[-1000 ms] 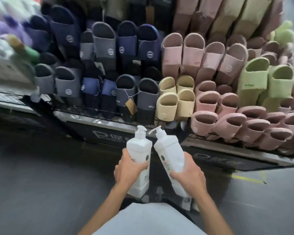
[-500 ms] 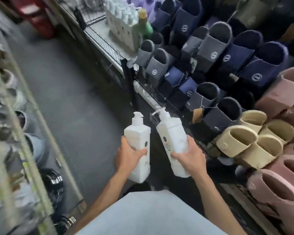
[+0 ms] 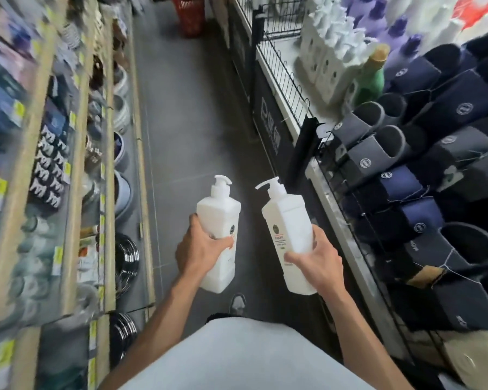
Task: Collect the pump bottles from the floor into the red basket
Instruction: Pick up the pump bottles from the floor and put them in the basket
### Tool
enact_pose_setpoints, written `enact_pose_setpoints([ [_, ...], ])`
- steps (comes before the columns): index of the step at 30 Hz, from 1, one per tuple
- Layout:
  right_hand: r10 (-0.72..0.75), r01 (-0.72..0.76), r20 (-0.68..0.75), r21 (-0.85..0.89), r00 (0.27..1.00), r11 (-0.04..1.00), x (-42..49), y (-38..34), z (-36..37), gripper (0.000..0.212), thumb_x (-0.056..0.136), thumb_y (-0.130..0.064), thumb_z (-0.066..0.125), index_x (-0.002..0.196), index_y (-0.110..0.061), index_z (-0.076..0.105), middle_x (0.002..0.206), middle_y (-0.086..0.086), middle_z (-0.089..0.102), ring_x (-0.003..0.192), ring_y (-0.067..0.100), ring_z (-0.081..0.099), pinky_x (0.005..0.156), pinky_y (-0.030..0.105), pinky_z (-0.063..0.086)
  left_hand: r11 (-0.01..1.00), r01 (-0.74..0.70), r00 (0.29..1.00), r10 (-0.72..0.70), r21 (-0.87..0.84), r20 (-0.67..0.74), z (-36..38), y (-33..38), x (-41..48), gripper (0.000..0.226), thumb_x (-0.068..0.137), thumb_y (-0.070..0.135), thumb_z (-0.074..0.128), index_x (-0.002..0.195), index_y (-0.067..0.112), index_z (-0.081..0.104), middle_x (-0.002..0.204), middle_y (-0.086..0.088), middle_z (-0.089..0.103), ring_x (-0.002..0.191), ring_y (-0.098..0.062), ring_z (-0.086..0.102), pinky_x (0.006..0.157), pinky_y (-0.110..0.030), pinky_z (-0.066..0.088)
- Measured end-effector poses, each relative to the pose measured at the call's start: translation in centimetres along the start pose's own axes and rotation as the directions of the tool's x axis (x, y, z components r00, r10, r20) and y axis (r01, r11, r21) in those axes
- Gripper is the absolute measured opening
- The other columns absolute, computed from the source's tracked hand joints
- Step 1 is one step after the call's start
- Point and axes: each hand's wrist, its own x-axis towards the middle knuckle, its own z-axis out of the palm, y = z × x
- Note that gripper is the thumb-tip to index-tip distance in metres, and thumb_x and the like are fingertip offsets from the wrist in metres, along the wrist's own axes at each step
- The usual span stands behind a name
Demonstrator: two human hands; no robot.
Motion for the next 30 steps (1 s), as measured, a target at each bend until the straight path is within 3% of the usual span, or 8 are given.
enact_pose_setpoints([
  [5,-0.065,0.065,0.003,-0.018,0.998,0.998,4.5,-5.3,1.6,0.078,0.060,-0.046,0.081,0.124,-0.045,0.037,0.094,-0.024,0.056,0.096,0.015,0.063,0.085,0.048,0.058,0.998,0.030,0.998,-0.033,-0.049,-0.051,-3.5,0.4,5.2,0.078,0.058,0.048,0.087,0.114,0.025,0.039,0.105,-0.001,0.067,0.087,-0.032,0.062,0.079,-0.041,0.053],
  [10,-0.115,0.116,0.020,-0.038,0.993,0.992,9.0,-9.6,2.9,0.078,0.064,-0.040,0.082,0.130,-0.039,0.041,0.097,-0.019,0.058,0.098,0.017,0.062,0.088,0.047,0.057,0.991,0.079,0.988,-0.092,-0.109,-0.123,-5.5,0.0,8.5,0.078,0.058,0.049,0.085,0.116,0.026,0.039,0.103,0.003,0.064,0.090,-0.031,0.063,0.079,-0.040,0.052],
  [19,-0.173,0.184,0.148,-0.061,0.974,0.981,18.4,-14.9,3.5,0.064,0.061,-0.043,0.079,0.106,-0.053,0.035,0.091,-0.024,0.058,0.092,0.016,0.064,0.086,0.048,0.058,0.977,0.172,0.963,-0.194,-0.128,-0.186,-5.8,3.5,15.9,0.075,0.061,0.043,0.087,0.116,0.022,0.041,0.097,0.006,0.059,0.087,-0.029,0.060,0.077,-0.038,0.049],
  [26,-0.216,0.242,0.216,-0.101,0.952,0.965,27.7,-19.3,2.1,0.067,0.061,-0.045,0.077,0.119,-0.043,0.041,0.102,-0.015,0.065,0.093,0.021,0.066,0.086,0.042,0.056,0.961,0.246,0.946,-0.266,-0.123,-0.185,-5.6,8.0,22.2,0.071,0.059,0.044,0.086,0.109,0.028,0.038,0.100,0.003,0.068,0.089,-0.032,0.065,0.077,-0.039,0.051],
  [30,-0.240,0.258,0.205,-0.069,0.949,0.964,32.8,-22.5,1.4,0.066,0.063,-0.043,0.077,0.120,-0.038,0.044,0.104,-0.011,0.066,0.092,0.021,0.066,0.081,0.040,0.056,0.962,0.228,0.940,-0.257,-0.148,-0.223,-6.7,10.9,26.6,0.076,0.058,0.043,0.087,0.116,0.026,0.041,0.102,0.002,0.068,0.088,-0.030,0.065,0.077,-0.039,0.052],
])
